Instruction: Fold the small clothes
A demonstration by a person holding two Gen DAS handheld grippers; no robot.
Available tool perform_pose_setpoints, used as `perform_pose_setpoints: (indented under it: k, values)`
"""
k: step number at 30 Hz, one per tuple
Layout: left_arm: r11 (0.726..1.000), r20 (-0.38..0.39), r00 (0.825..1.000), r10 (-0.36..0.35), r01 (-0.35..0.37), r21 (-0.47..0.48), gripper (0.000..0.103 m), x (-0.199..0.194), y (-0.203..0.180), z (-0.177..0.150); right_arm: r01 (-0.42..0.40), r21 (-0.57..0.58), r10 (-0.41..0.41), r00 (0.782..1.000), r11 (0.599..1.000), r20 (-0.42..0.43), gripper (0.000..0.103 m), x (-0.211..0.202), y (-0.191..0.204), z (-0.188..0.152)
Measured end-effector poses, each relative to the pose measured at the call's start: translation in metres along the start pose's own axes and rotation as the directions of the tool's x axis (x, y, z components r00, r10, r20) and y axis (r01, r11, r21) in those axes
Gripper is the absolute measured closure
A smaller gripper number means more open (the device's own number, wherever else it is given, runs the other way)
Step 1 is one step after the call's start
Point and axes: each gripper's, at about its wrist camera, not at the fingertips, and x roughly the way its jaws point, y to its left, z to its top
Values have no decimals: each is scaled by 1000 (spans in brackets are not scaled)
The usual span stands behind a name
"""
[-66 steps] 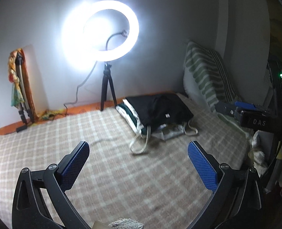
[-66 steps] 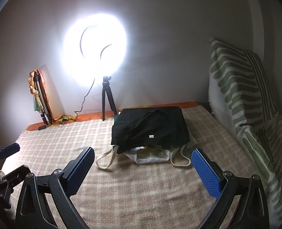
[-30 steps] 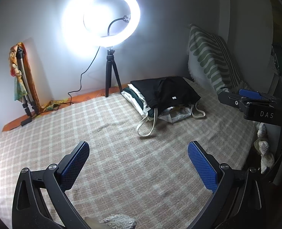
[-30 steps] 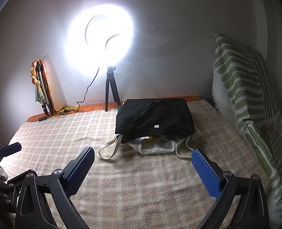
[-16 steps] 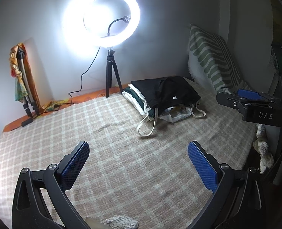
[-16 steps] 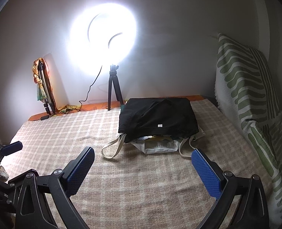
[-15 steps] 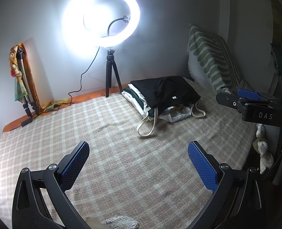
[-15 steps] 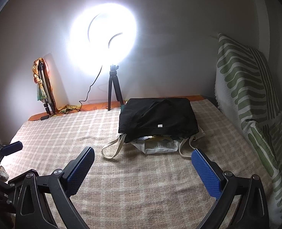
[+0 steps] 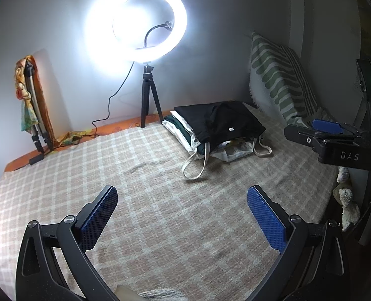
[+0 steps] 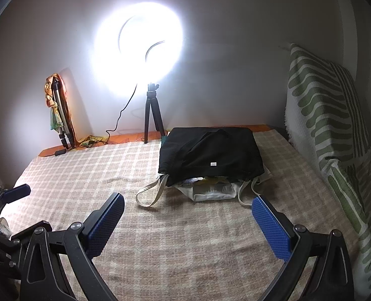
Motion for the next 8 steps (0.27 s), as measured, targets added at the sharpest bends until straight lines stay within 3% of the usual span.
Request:
perform_pose_setpoints:
  k: [8]
  values:
    - [1000, 1, 1000, -16, 16, -11, 0, -1, 1, 0, -9, -4, 9, 1000, 1000, -3, 0, 0, 4, -1]
